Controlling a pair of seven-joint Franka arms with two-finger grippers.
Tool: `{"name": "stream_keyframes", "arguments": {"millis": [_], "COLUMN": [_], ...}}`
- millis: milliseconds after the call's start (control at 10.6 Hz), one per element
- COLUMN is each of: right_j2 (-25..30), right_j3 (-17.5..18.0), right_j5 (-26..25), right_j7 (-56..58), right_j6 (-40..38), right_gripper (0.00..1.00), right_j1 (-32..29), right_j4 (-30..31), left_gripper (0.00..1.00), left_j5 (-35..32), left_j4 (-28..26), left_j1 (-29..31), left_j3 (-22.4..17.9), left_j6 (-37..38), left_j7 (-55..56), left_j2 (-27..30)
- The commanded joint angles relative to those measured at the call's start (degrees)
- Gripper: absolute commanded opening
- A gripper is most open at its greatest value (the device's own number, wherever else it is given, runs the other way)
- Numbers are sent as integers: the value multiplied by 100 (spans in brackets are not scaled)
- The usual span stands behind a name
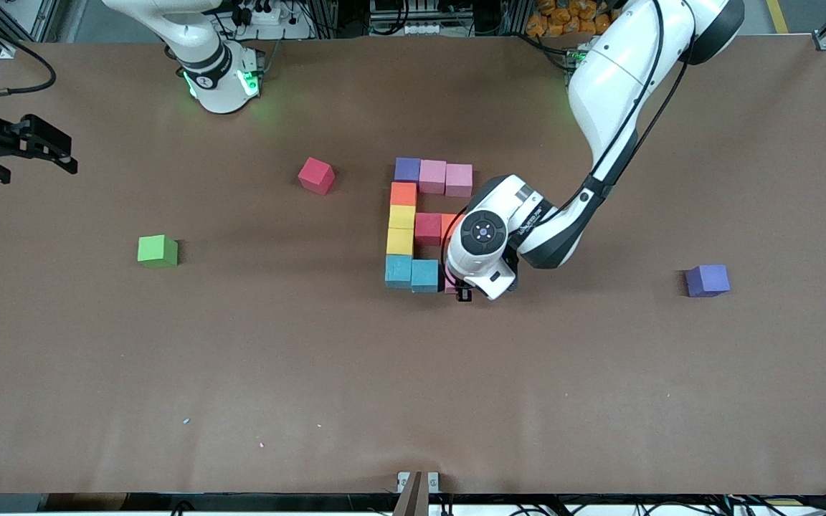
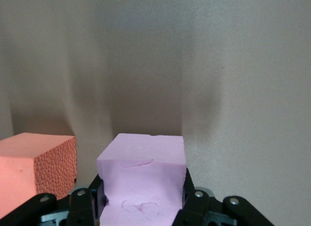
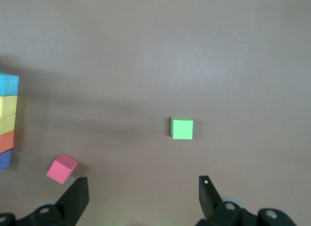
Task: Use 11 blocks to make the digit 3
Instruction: 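Lower the pink cube beside the cyan cube with the left gripper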
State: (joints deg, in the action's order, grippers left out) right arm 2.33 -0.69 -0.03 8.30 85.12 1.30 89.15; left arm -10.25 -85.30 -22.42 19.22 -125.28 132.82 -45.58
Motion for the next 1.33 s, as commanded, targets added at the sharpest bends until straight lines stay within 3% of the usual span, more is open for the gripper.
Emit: {"name": "stream_keyframes", "arguments": {"millis": [0,1230], "right_j2": [22,22], "right_j3": [17,52], "right_j5": [-23,-23], "right_j7": [-83,-92], "right_j6": [-83,-109], "right_gripper": [100,100], "right_j1": [10,1], "right_j4": [-64,-64], "left_gripper": [0,0], "left_j5": [128,119], "left_j4": [241,286], "left_j1": [-122,-202], "left_j3": [-68,-68], "left_j6": [101,74], "left_j7": [95,165], "left_j2": [-136,-197]}}
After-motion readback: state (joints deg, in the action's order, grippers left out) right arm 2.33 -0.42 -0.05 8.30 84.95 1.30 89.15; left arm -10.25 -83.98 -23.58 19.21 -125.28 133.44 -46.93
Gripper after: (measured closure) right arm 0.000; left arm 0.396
